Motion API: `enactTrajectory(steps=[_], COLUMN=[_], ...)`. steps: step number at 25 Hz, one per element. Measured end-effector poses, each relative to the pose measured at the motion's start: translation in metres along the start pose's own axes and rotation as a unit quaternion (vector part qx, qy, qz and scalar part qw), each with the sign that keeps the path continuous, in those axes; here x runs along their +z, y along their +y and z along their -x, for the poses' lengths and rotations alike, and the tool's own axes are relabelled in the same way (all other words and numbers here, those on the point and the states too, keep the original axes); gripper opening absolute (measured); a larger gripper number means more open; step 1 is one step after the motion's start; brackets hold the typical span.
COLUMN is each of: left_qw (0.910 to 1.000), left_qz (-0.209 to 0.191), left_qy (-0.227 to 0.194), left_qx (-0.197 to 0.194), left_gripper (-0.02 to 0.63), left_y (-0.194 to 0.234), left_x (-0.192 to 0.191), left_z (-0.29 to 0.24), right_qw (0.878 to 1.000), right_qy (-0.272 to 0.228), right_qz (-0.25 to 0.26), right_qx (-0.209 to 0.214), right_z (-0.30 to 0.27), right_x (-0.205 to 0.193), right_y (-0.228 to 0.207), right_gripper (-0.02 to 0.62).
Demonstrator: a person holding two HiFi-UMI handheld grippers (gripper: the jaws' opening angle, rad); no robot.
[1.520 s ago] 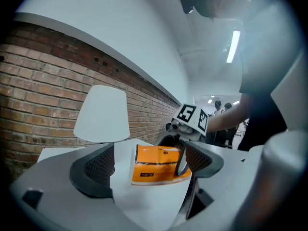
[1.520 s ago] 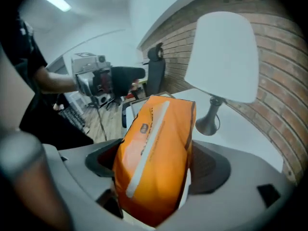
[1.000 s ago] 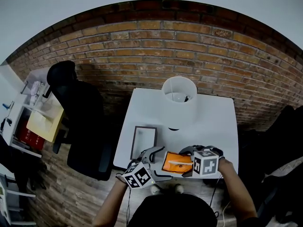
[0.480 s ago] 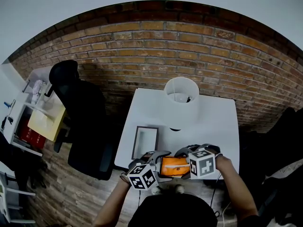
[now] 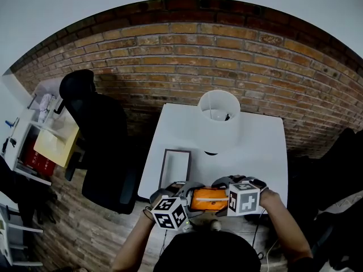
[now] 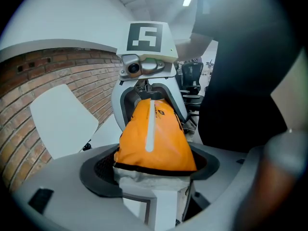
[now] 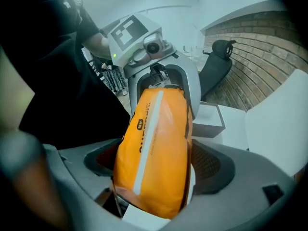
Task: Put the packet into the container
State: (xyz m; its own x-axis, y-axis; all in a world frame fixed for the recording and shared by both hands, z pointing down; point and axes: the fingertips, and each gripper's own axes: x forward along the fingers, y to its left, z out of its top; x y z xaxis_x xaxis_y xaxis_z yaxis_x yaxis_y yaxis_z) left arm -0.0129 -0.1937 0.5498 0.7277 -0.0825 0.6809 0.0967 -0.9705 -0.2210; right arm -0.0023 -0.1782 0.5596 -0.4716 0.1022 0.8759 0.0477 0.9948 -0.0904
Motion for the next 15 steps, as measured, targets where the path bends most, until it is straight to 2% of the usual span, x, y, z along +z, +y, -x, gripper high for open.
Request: enactTrajectory(steps=[1,3,4,7,11,14,15], left_qw=[1.0000,0.9998,0.9997,0.9989,0.9961,0.9907,0.9881], left_qz=[-0.001,0.004,0.010,0.036,0.059,0.097,0.111], left_qy=[0.005,0.015,0.016,0.006,0.016,0.016,0.016], left_qx=[0.001,0.009,0.013,0.029,0.063,0.094,0.105], left_gripper=[0.380,0.380,0.379,0.379,0.379,0.379,0.379], left_y=[0.000,0.001,0.003,0.012,0.021,0.030,0.033], left_x=[-0.002,-0.008,-0.010,-0.013,-0.027,-0.043,-0.048], left_z=[0.001,0.002,0.003,0.011,0.025,0.036,0.038], right_qw=[1.000,1.000,0.999,0.998,0.993,0.989,0.988], right_qy=[-0.002,-0.003,-0.003,-0.008,-0.057,-0.075,-0.076], right_qz=[-0.009,-0.018,-0.018,-0.023,-0.066,-0.073,-0.071], right_qx=[-0.005,-0.020,-0.029,-0.050,-0.076,-0.104,-0.117], right_z=[0.000,0.001,0.003,0.008,0.022,0.030,0.031], right_x=[0.000,-0.001,-0.003,-0.010,-0.009,-0.012,-0.014], right_y=[0.000,-0.003,-0.006,-0.015,-0.026,-0.032,-0.034], right_gripper=[0.441,0.554,0.582,0.583,0.581,0.580,0.551])
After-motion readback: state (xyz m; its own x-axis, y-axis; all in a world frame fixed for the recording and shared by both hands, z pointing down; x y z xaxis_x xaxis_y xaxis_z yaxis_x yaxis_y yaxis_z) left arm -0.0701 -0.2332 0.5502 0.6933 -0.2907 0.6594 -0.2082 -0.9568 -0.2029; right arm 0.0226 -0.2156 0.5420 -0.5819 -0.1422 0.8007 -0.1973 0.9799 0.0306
